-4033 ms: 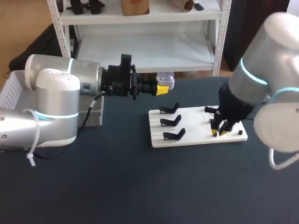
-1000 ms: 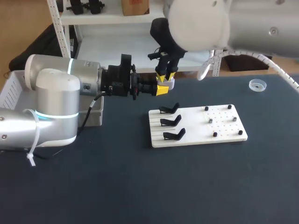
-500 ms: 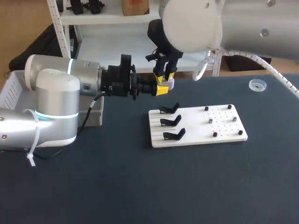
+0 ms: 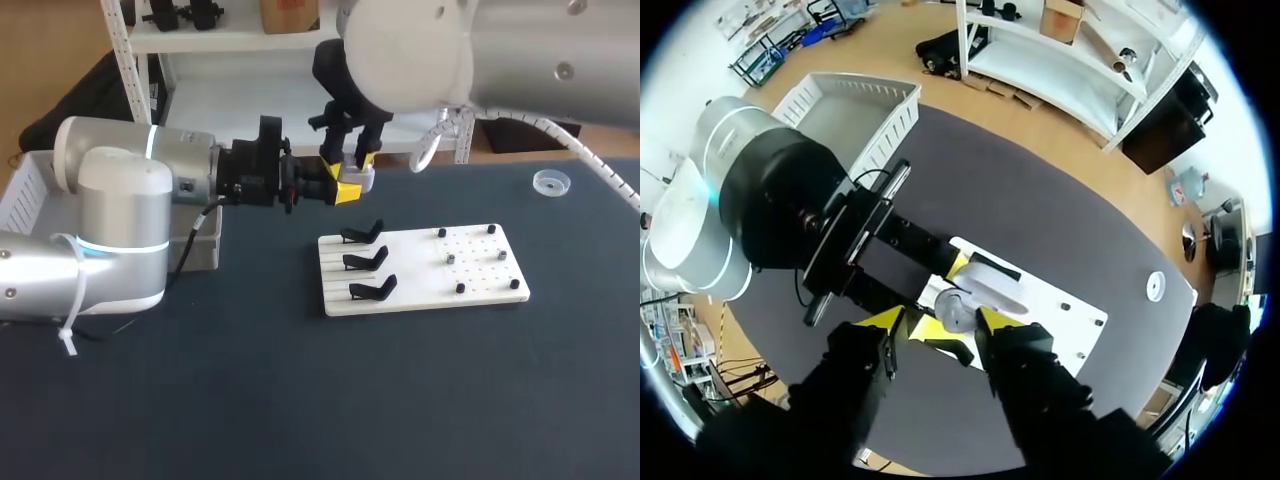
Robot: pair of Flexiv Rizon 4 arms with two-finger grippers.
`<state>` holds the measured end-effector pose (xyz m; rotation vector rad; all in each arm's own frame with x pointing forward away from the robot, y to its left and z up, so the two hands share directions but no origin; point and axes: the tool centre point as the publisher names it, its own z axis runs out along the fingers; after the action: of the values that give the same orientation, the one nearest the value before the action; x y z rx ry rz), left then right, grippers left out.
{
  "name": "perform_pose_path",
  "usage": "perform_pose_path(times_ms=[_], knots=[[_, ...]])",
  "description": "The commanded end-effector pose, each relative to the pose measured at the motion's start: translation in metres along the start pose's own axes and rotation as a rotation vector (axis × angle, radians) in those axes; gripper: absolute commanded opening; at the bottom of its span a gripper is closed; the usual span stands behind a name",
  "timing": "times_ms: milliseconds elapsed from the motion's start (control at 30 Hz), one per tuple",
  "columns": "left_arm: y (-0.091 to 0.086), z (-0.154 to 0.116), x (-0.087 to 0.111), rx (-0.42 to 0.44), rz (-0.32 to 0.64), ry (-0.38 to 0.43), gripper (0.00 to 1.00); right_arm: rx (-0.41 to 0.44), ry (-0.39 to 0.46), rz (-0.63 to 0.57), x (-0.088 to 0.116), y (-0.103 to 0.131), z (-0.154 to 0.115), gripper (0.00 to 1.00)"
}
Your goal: Pick up each earbud case from the left stands, insert the matching earbuds, close the lid, and place the case in the box.
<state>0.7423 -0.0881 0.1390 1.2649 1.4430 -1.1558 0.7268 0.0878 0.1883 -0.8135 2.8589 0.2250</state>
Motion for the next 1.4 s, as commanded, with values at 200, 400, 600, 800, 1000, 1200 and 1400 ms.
perform_pose_path(times_ms=[200, 400, 600, 800, 1000, 1200, 1400], knots=[[-0.002, -0.001, 0.0, -0.002, 0.001, -0.002, 0.0, 0.007, -0.008, 0.005, -0.001, -0.002, -0.002, 0.46], [-0.002, -0.001, 0.0, -0.002, 0.001, -0.002, 0.0, 0.011, -0.002, 0.005, 0.0, -0.002, -0.002, 0.46], [-0.002, -0.001, 0.0, -0.002, 0.001, -0.002, 0.0, -0.006, -0.038, 0.009, -0.003, 0.001, -0.022, 0.46], [-0.002, -0.001, 0.0, -0.002, 0.001, -0.002, 0.0, -0.056, -0.152, 0.08, -0.027, -0.01, -0.033, 0.46], [-0.002, -0.001, 0.0, -0.002, 0.001, -0.002, 0.0, -0.073, -0.266, 0.176, -0.057, -0.035, -0.025, 0.47], [-0.002, -0.001, 0.0, -0.002, 0.001, -0.002, 0.0, -0.045, -0.271, 0.235, -0.066, -0.057, 0.0, 0.46], [-0.002, -0.001, 0.0, -0.002, 0.001, -0.002, 0.0, -0.023, -0.226, 0.265, -0.053, -0.066, 0.018, 0.43]])
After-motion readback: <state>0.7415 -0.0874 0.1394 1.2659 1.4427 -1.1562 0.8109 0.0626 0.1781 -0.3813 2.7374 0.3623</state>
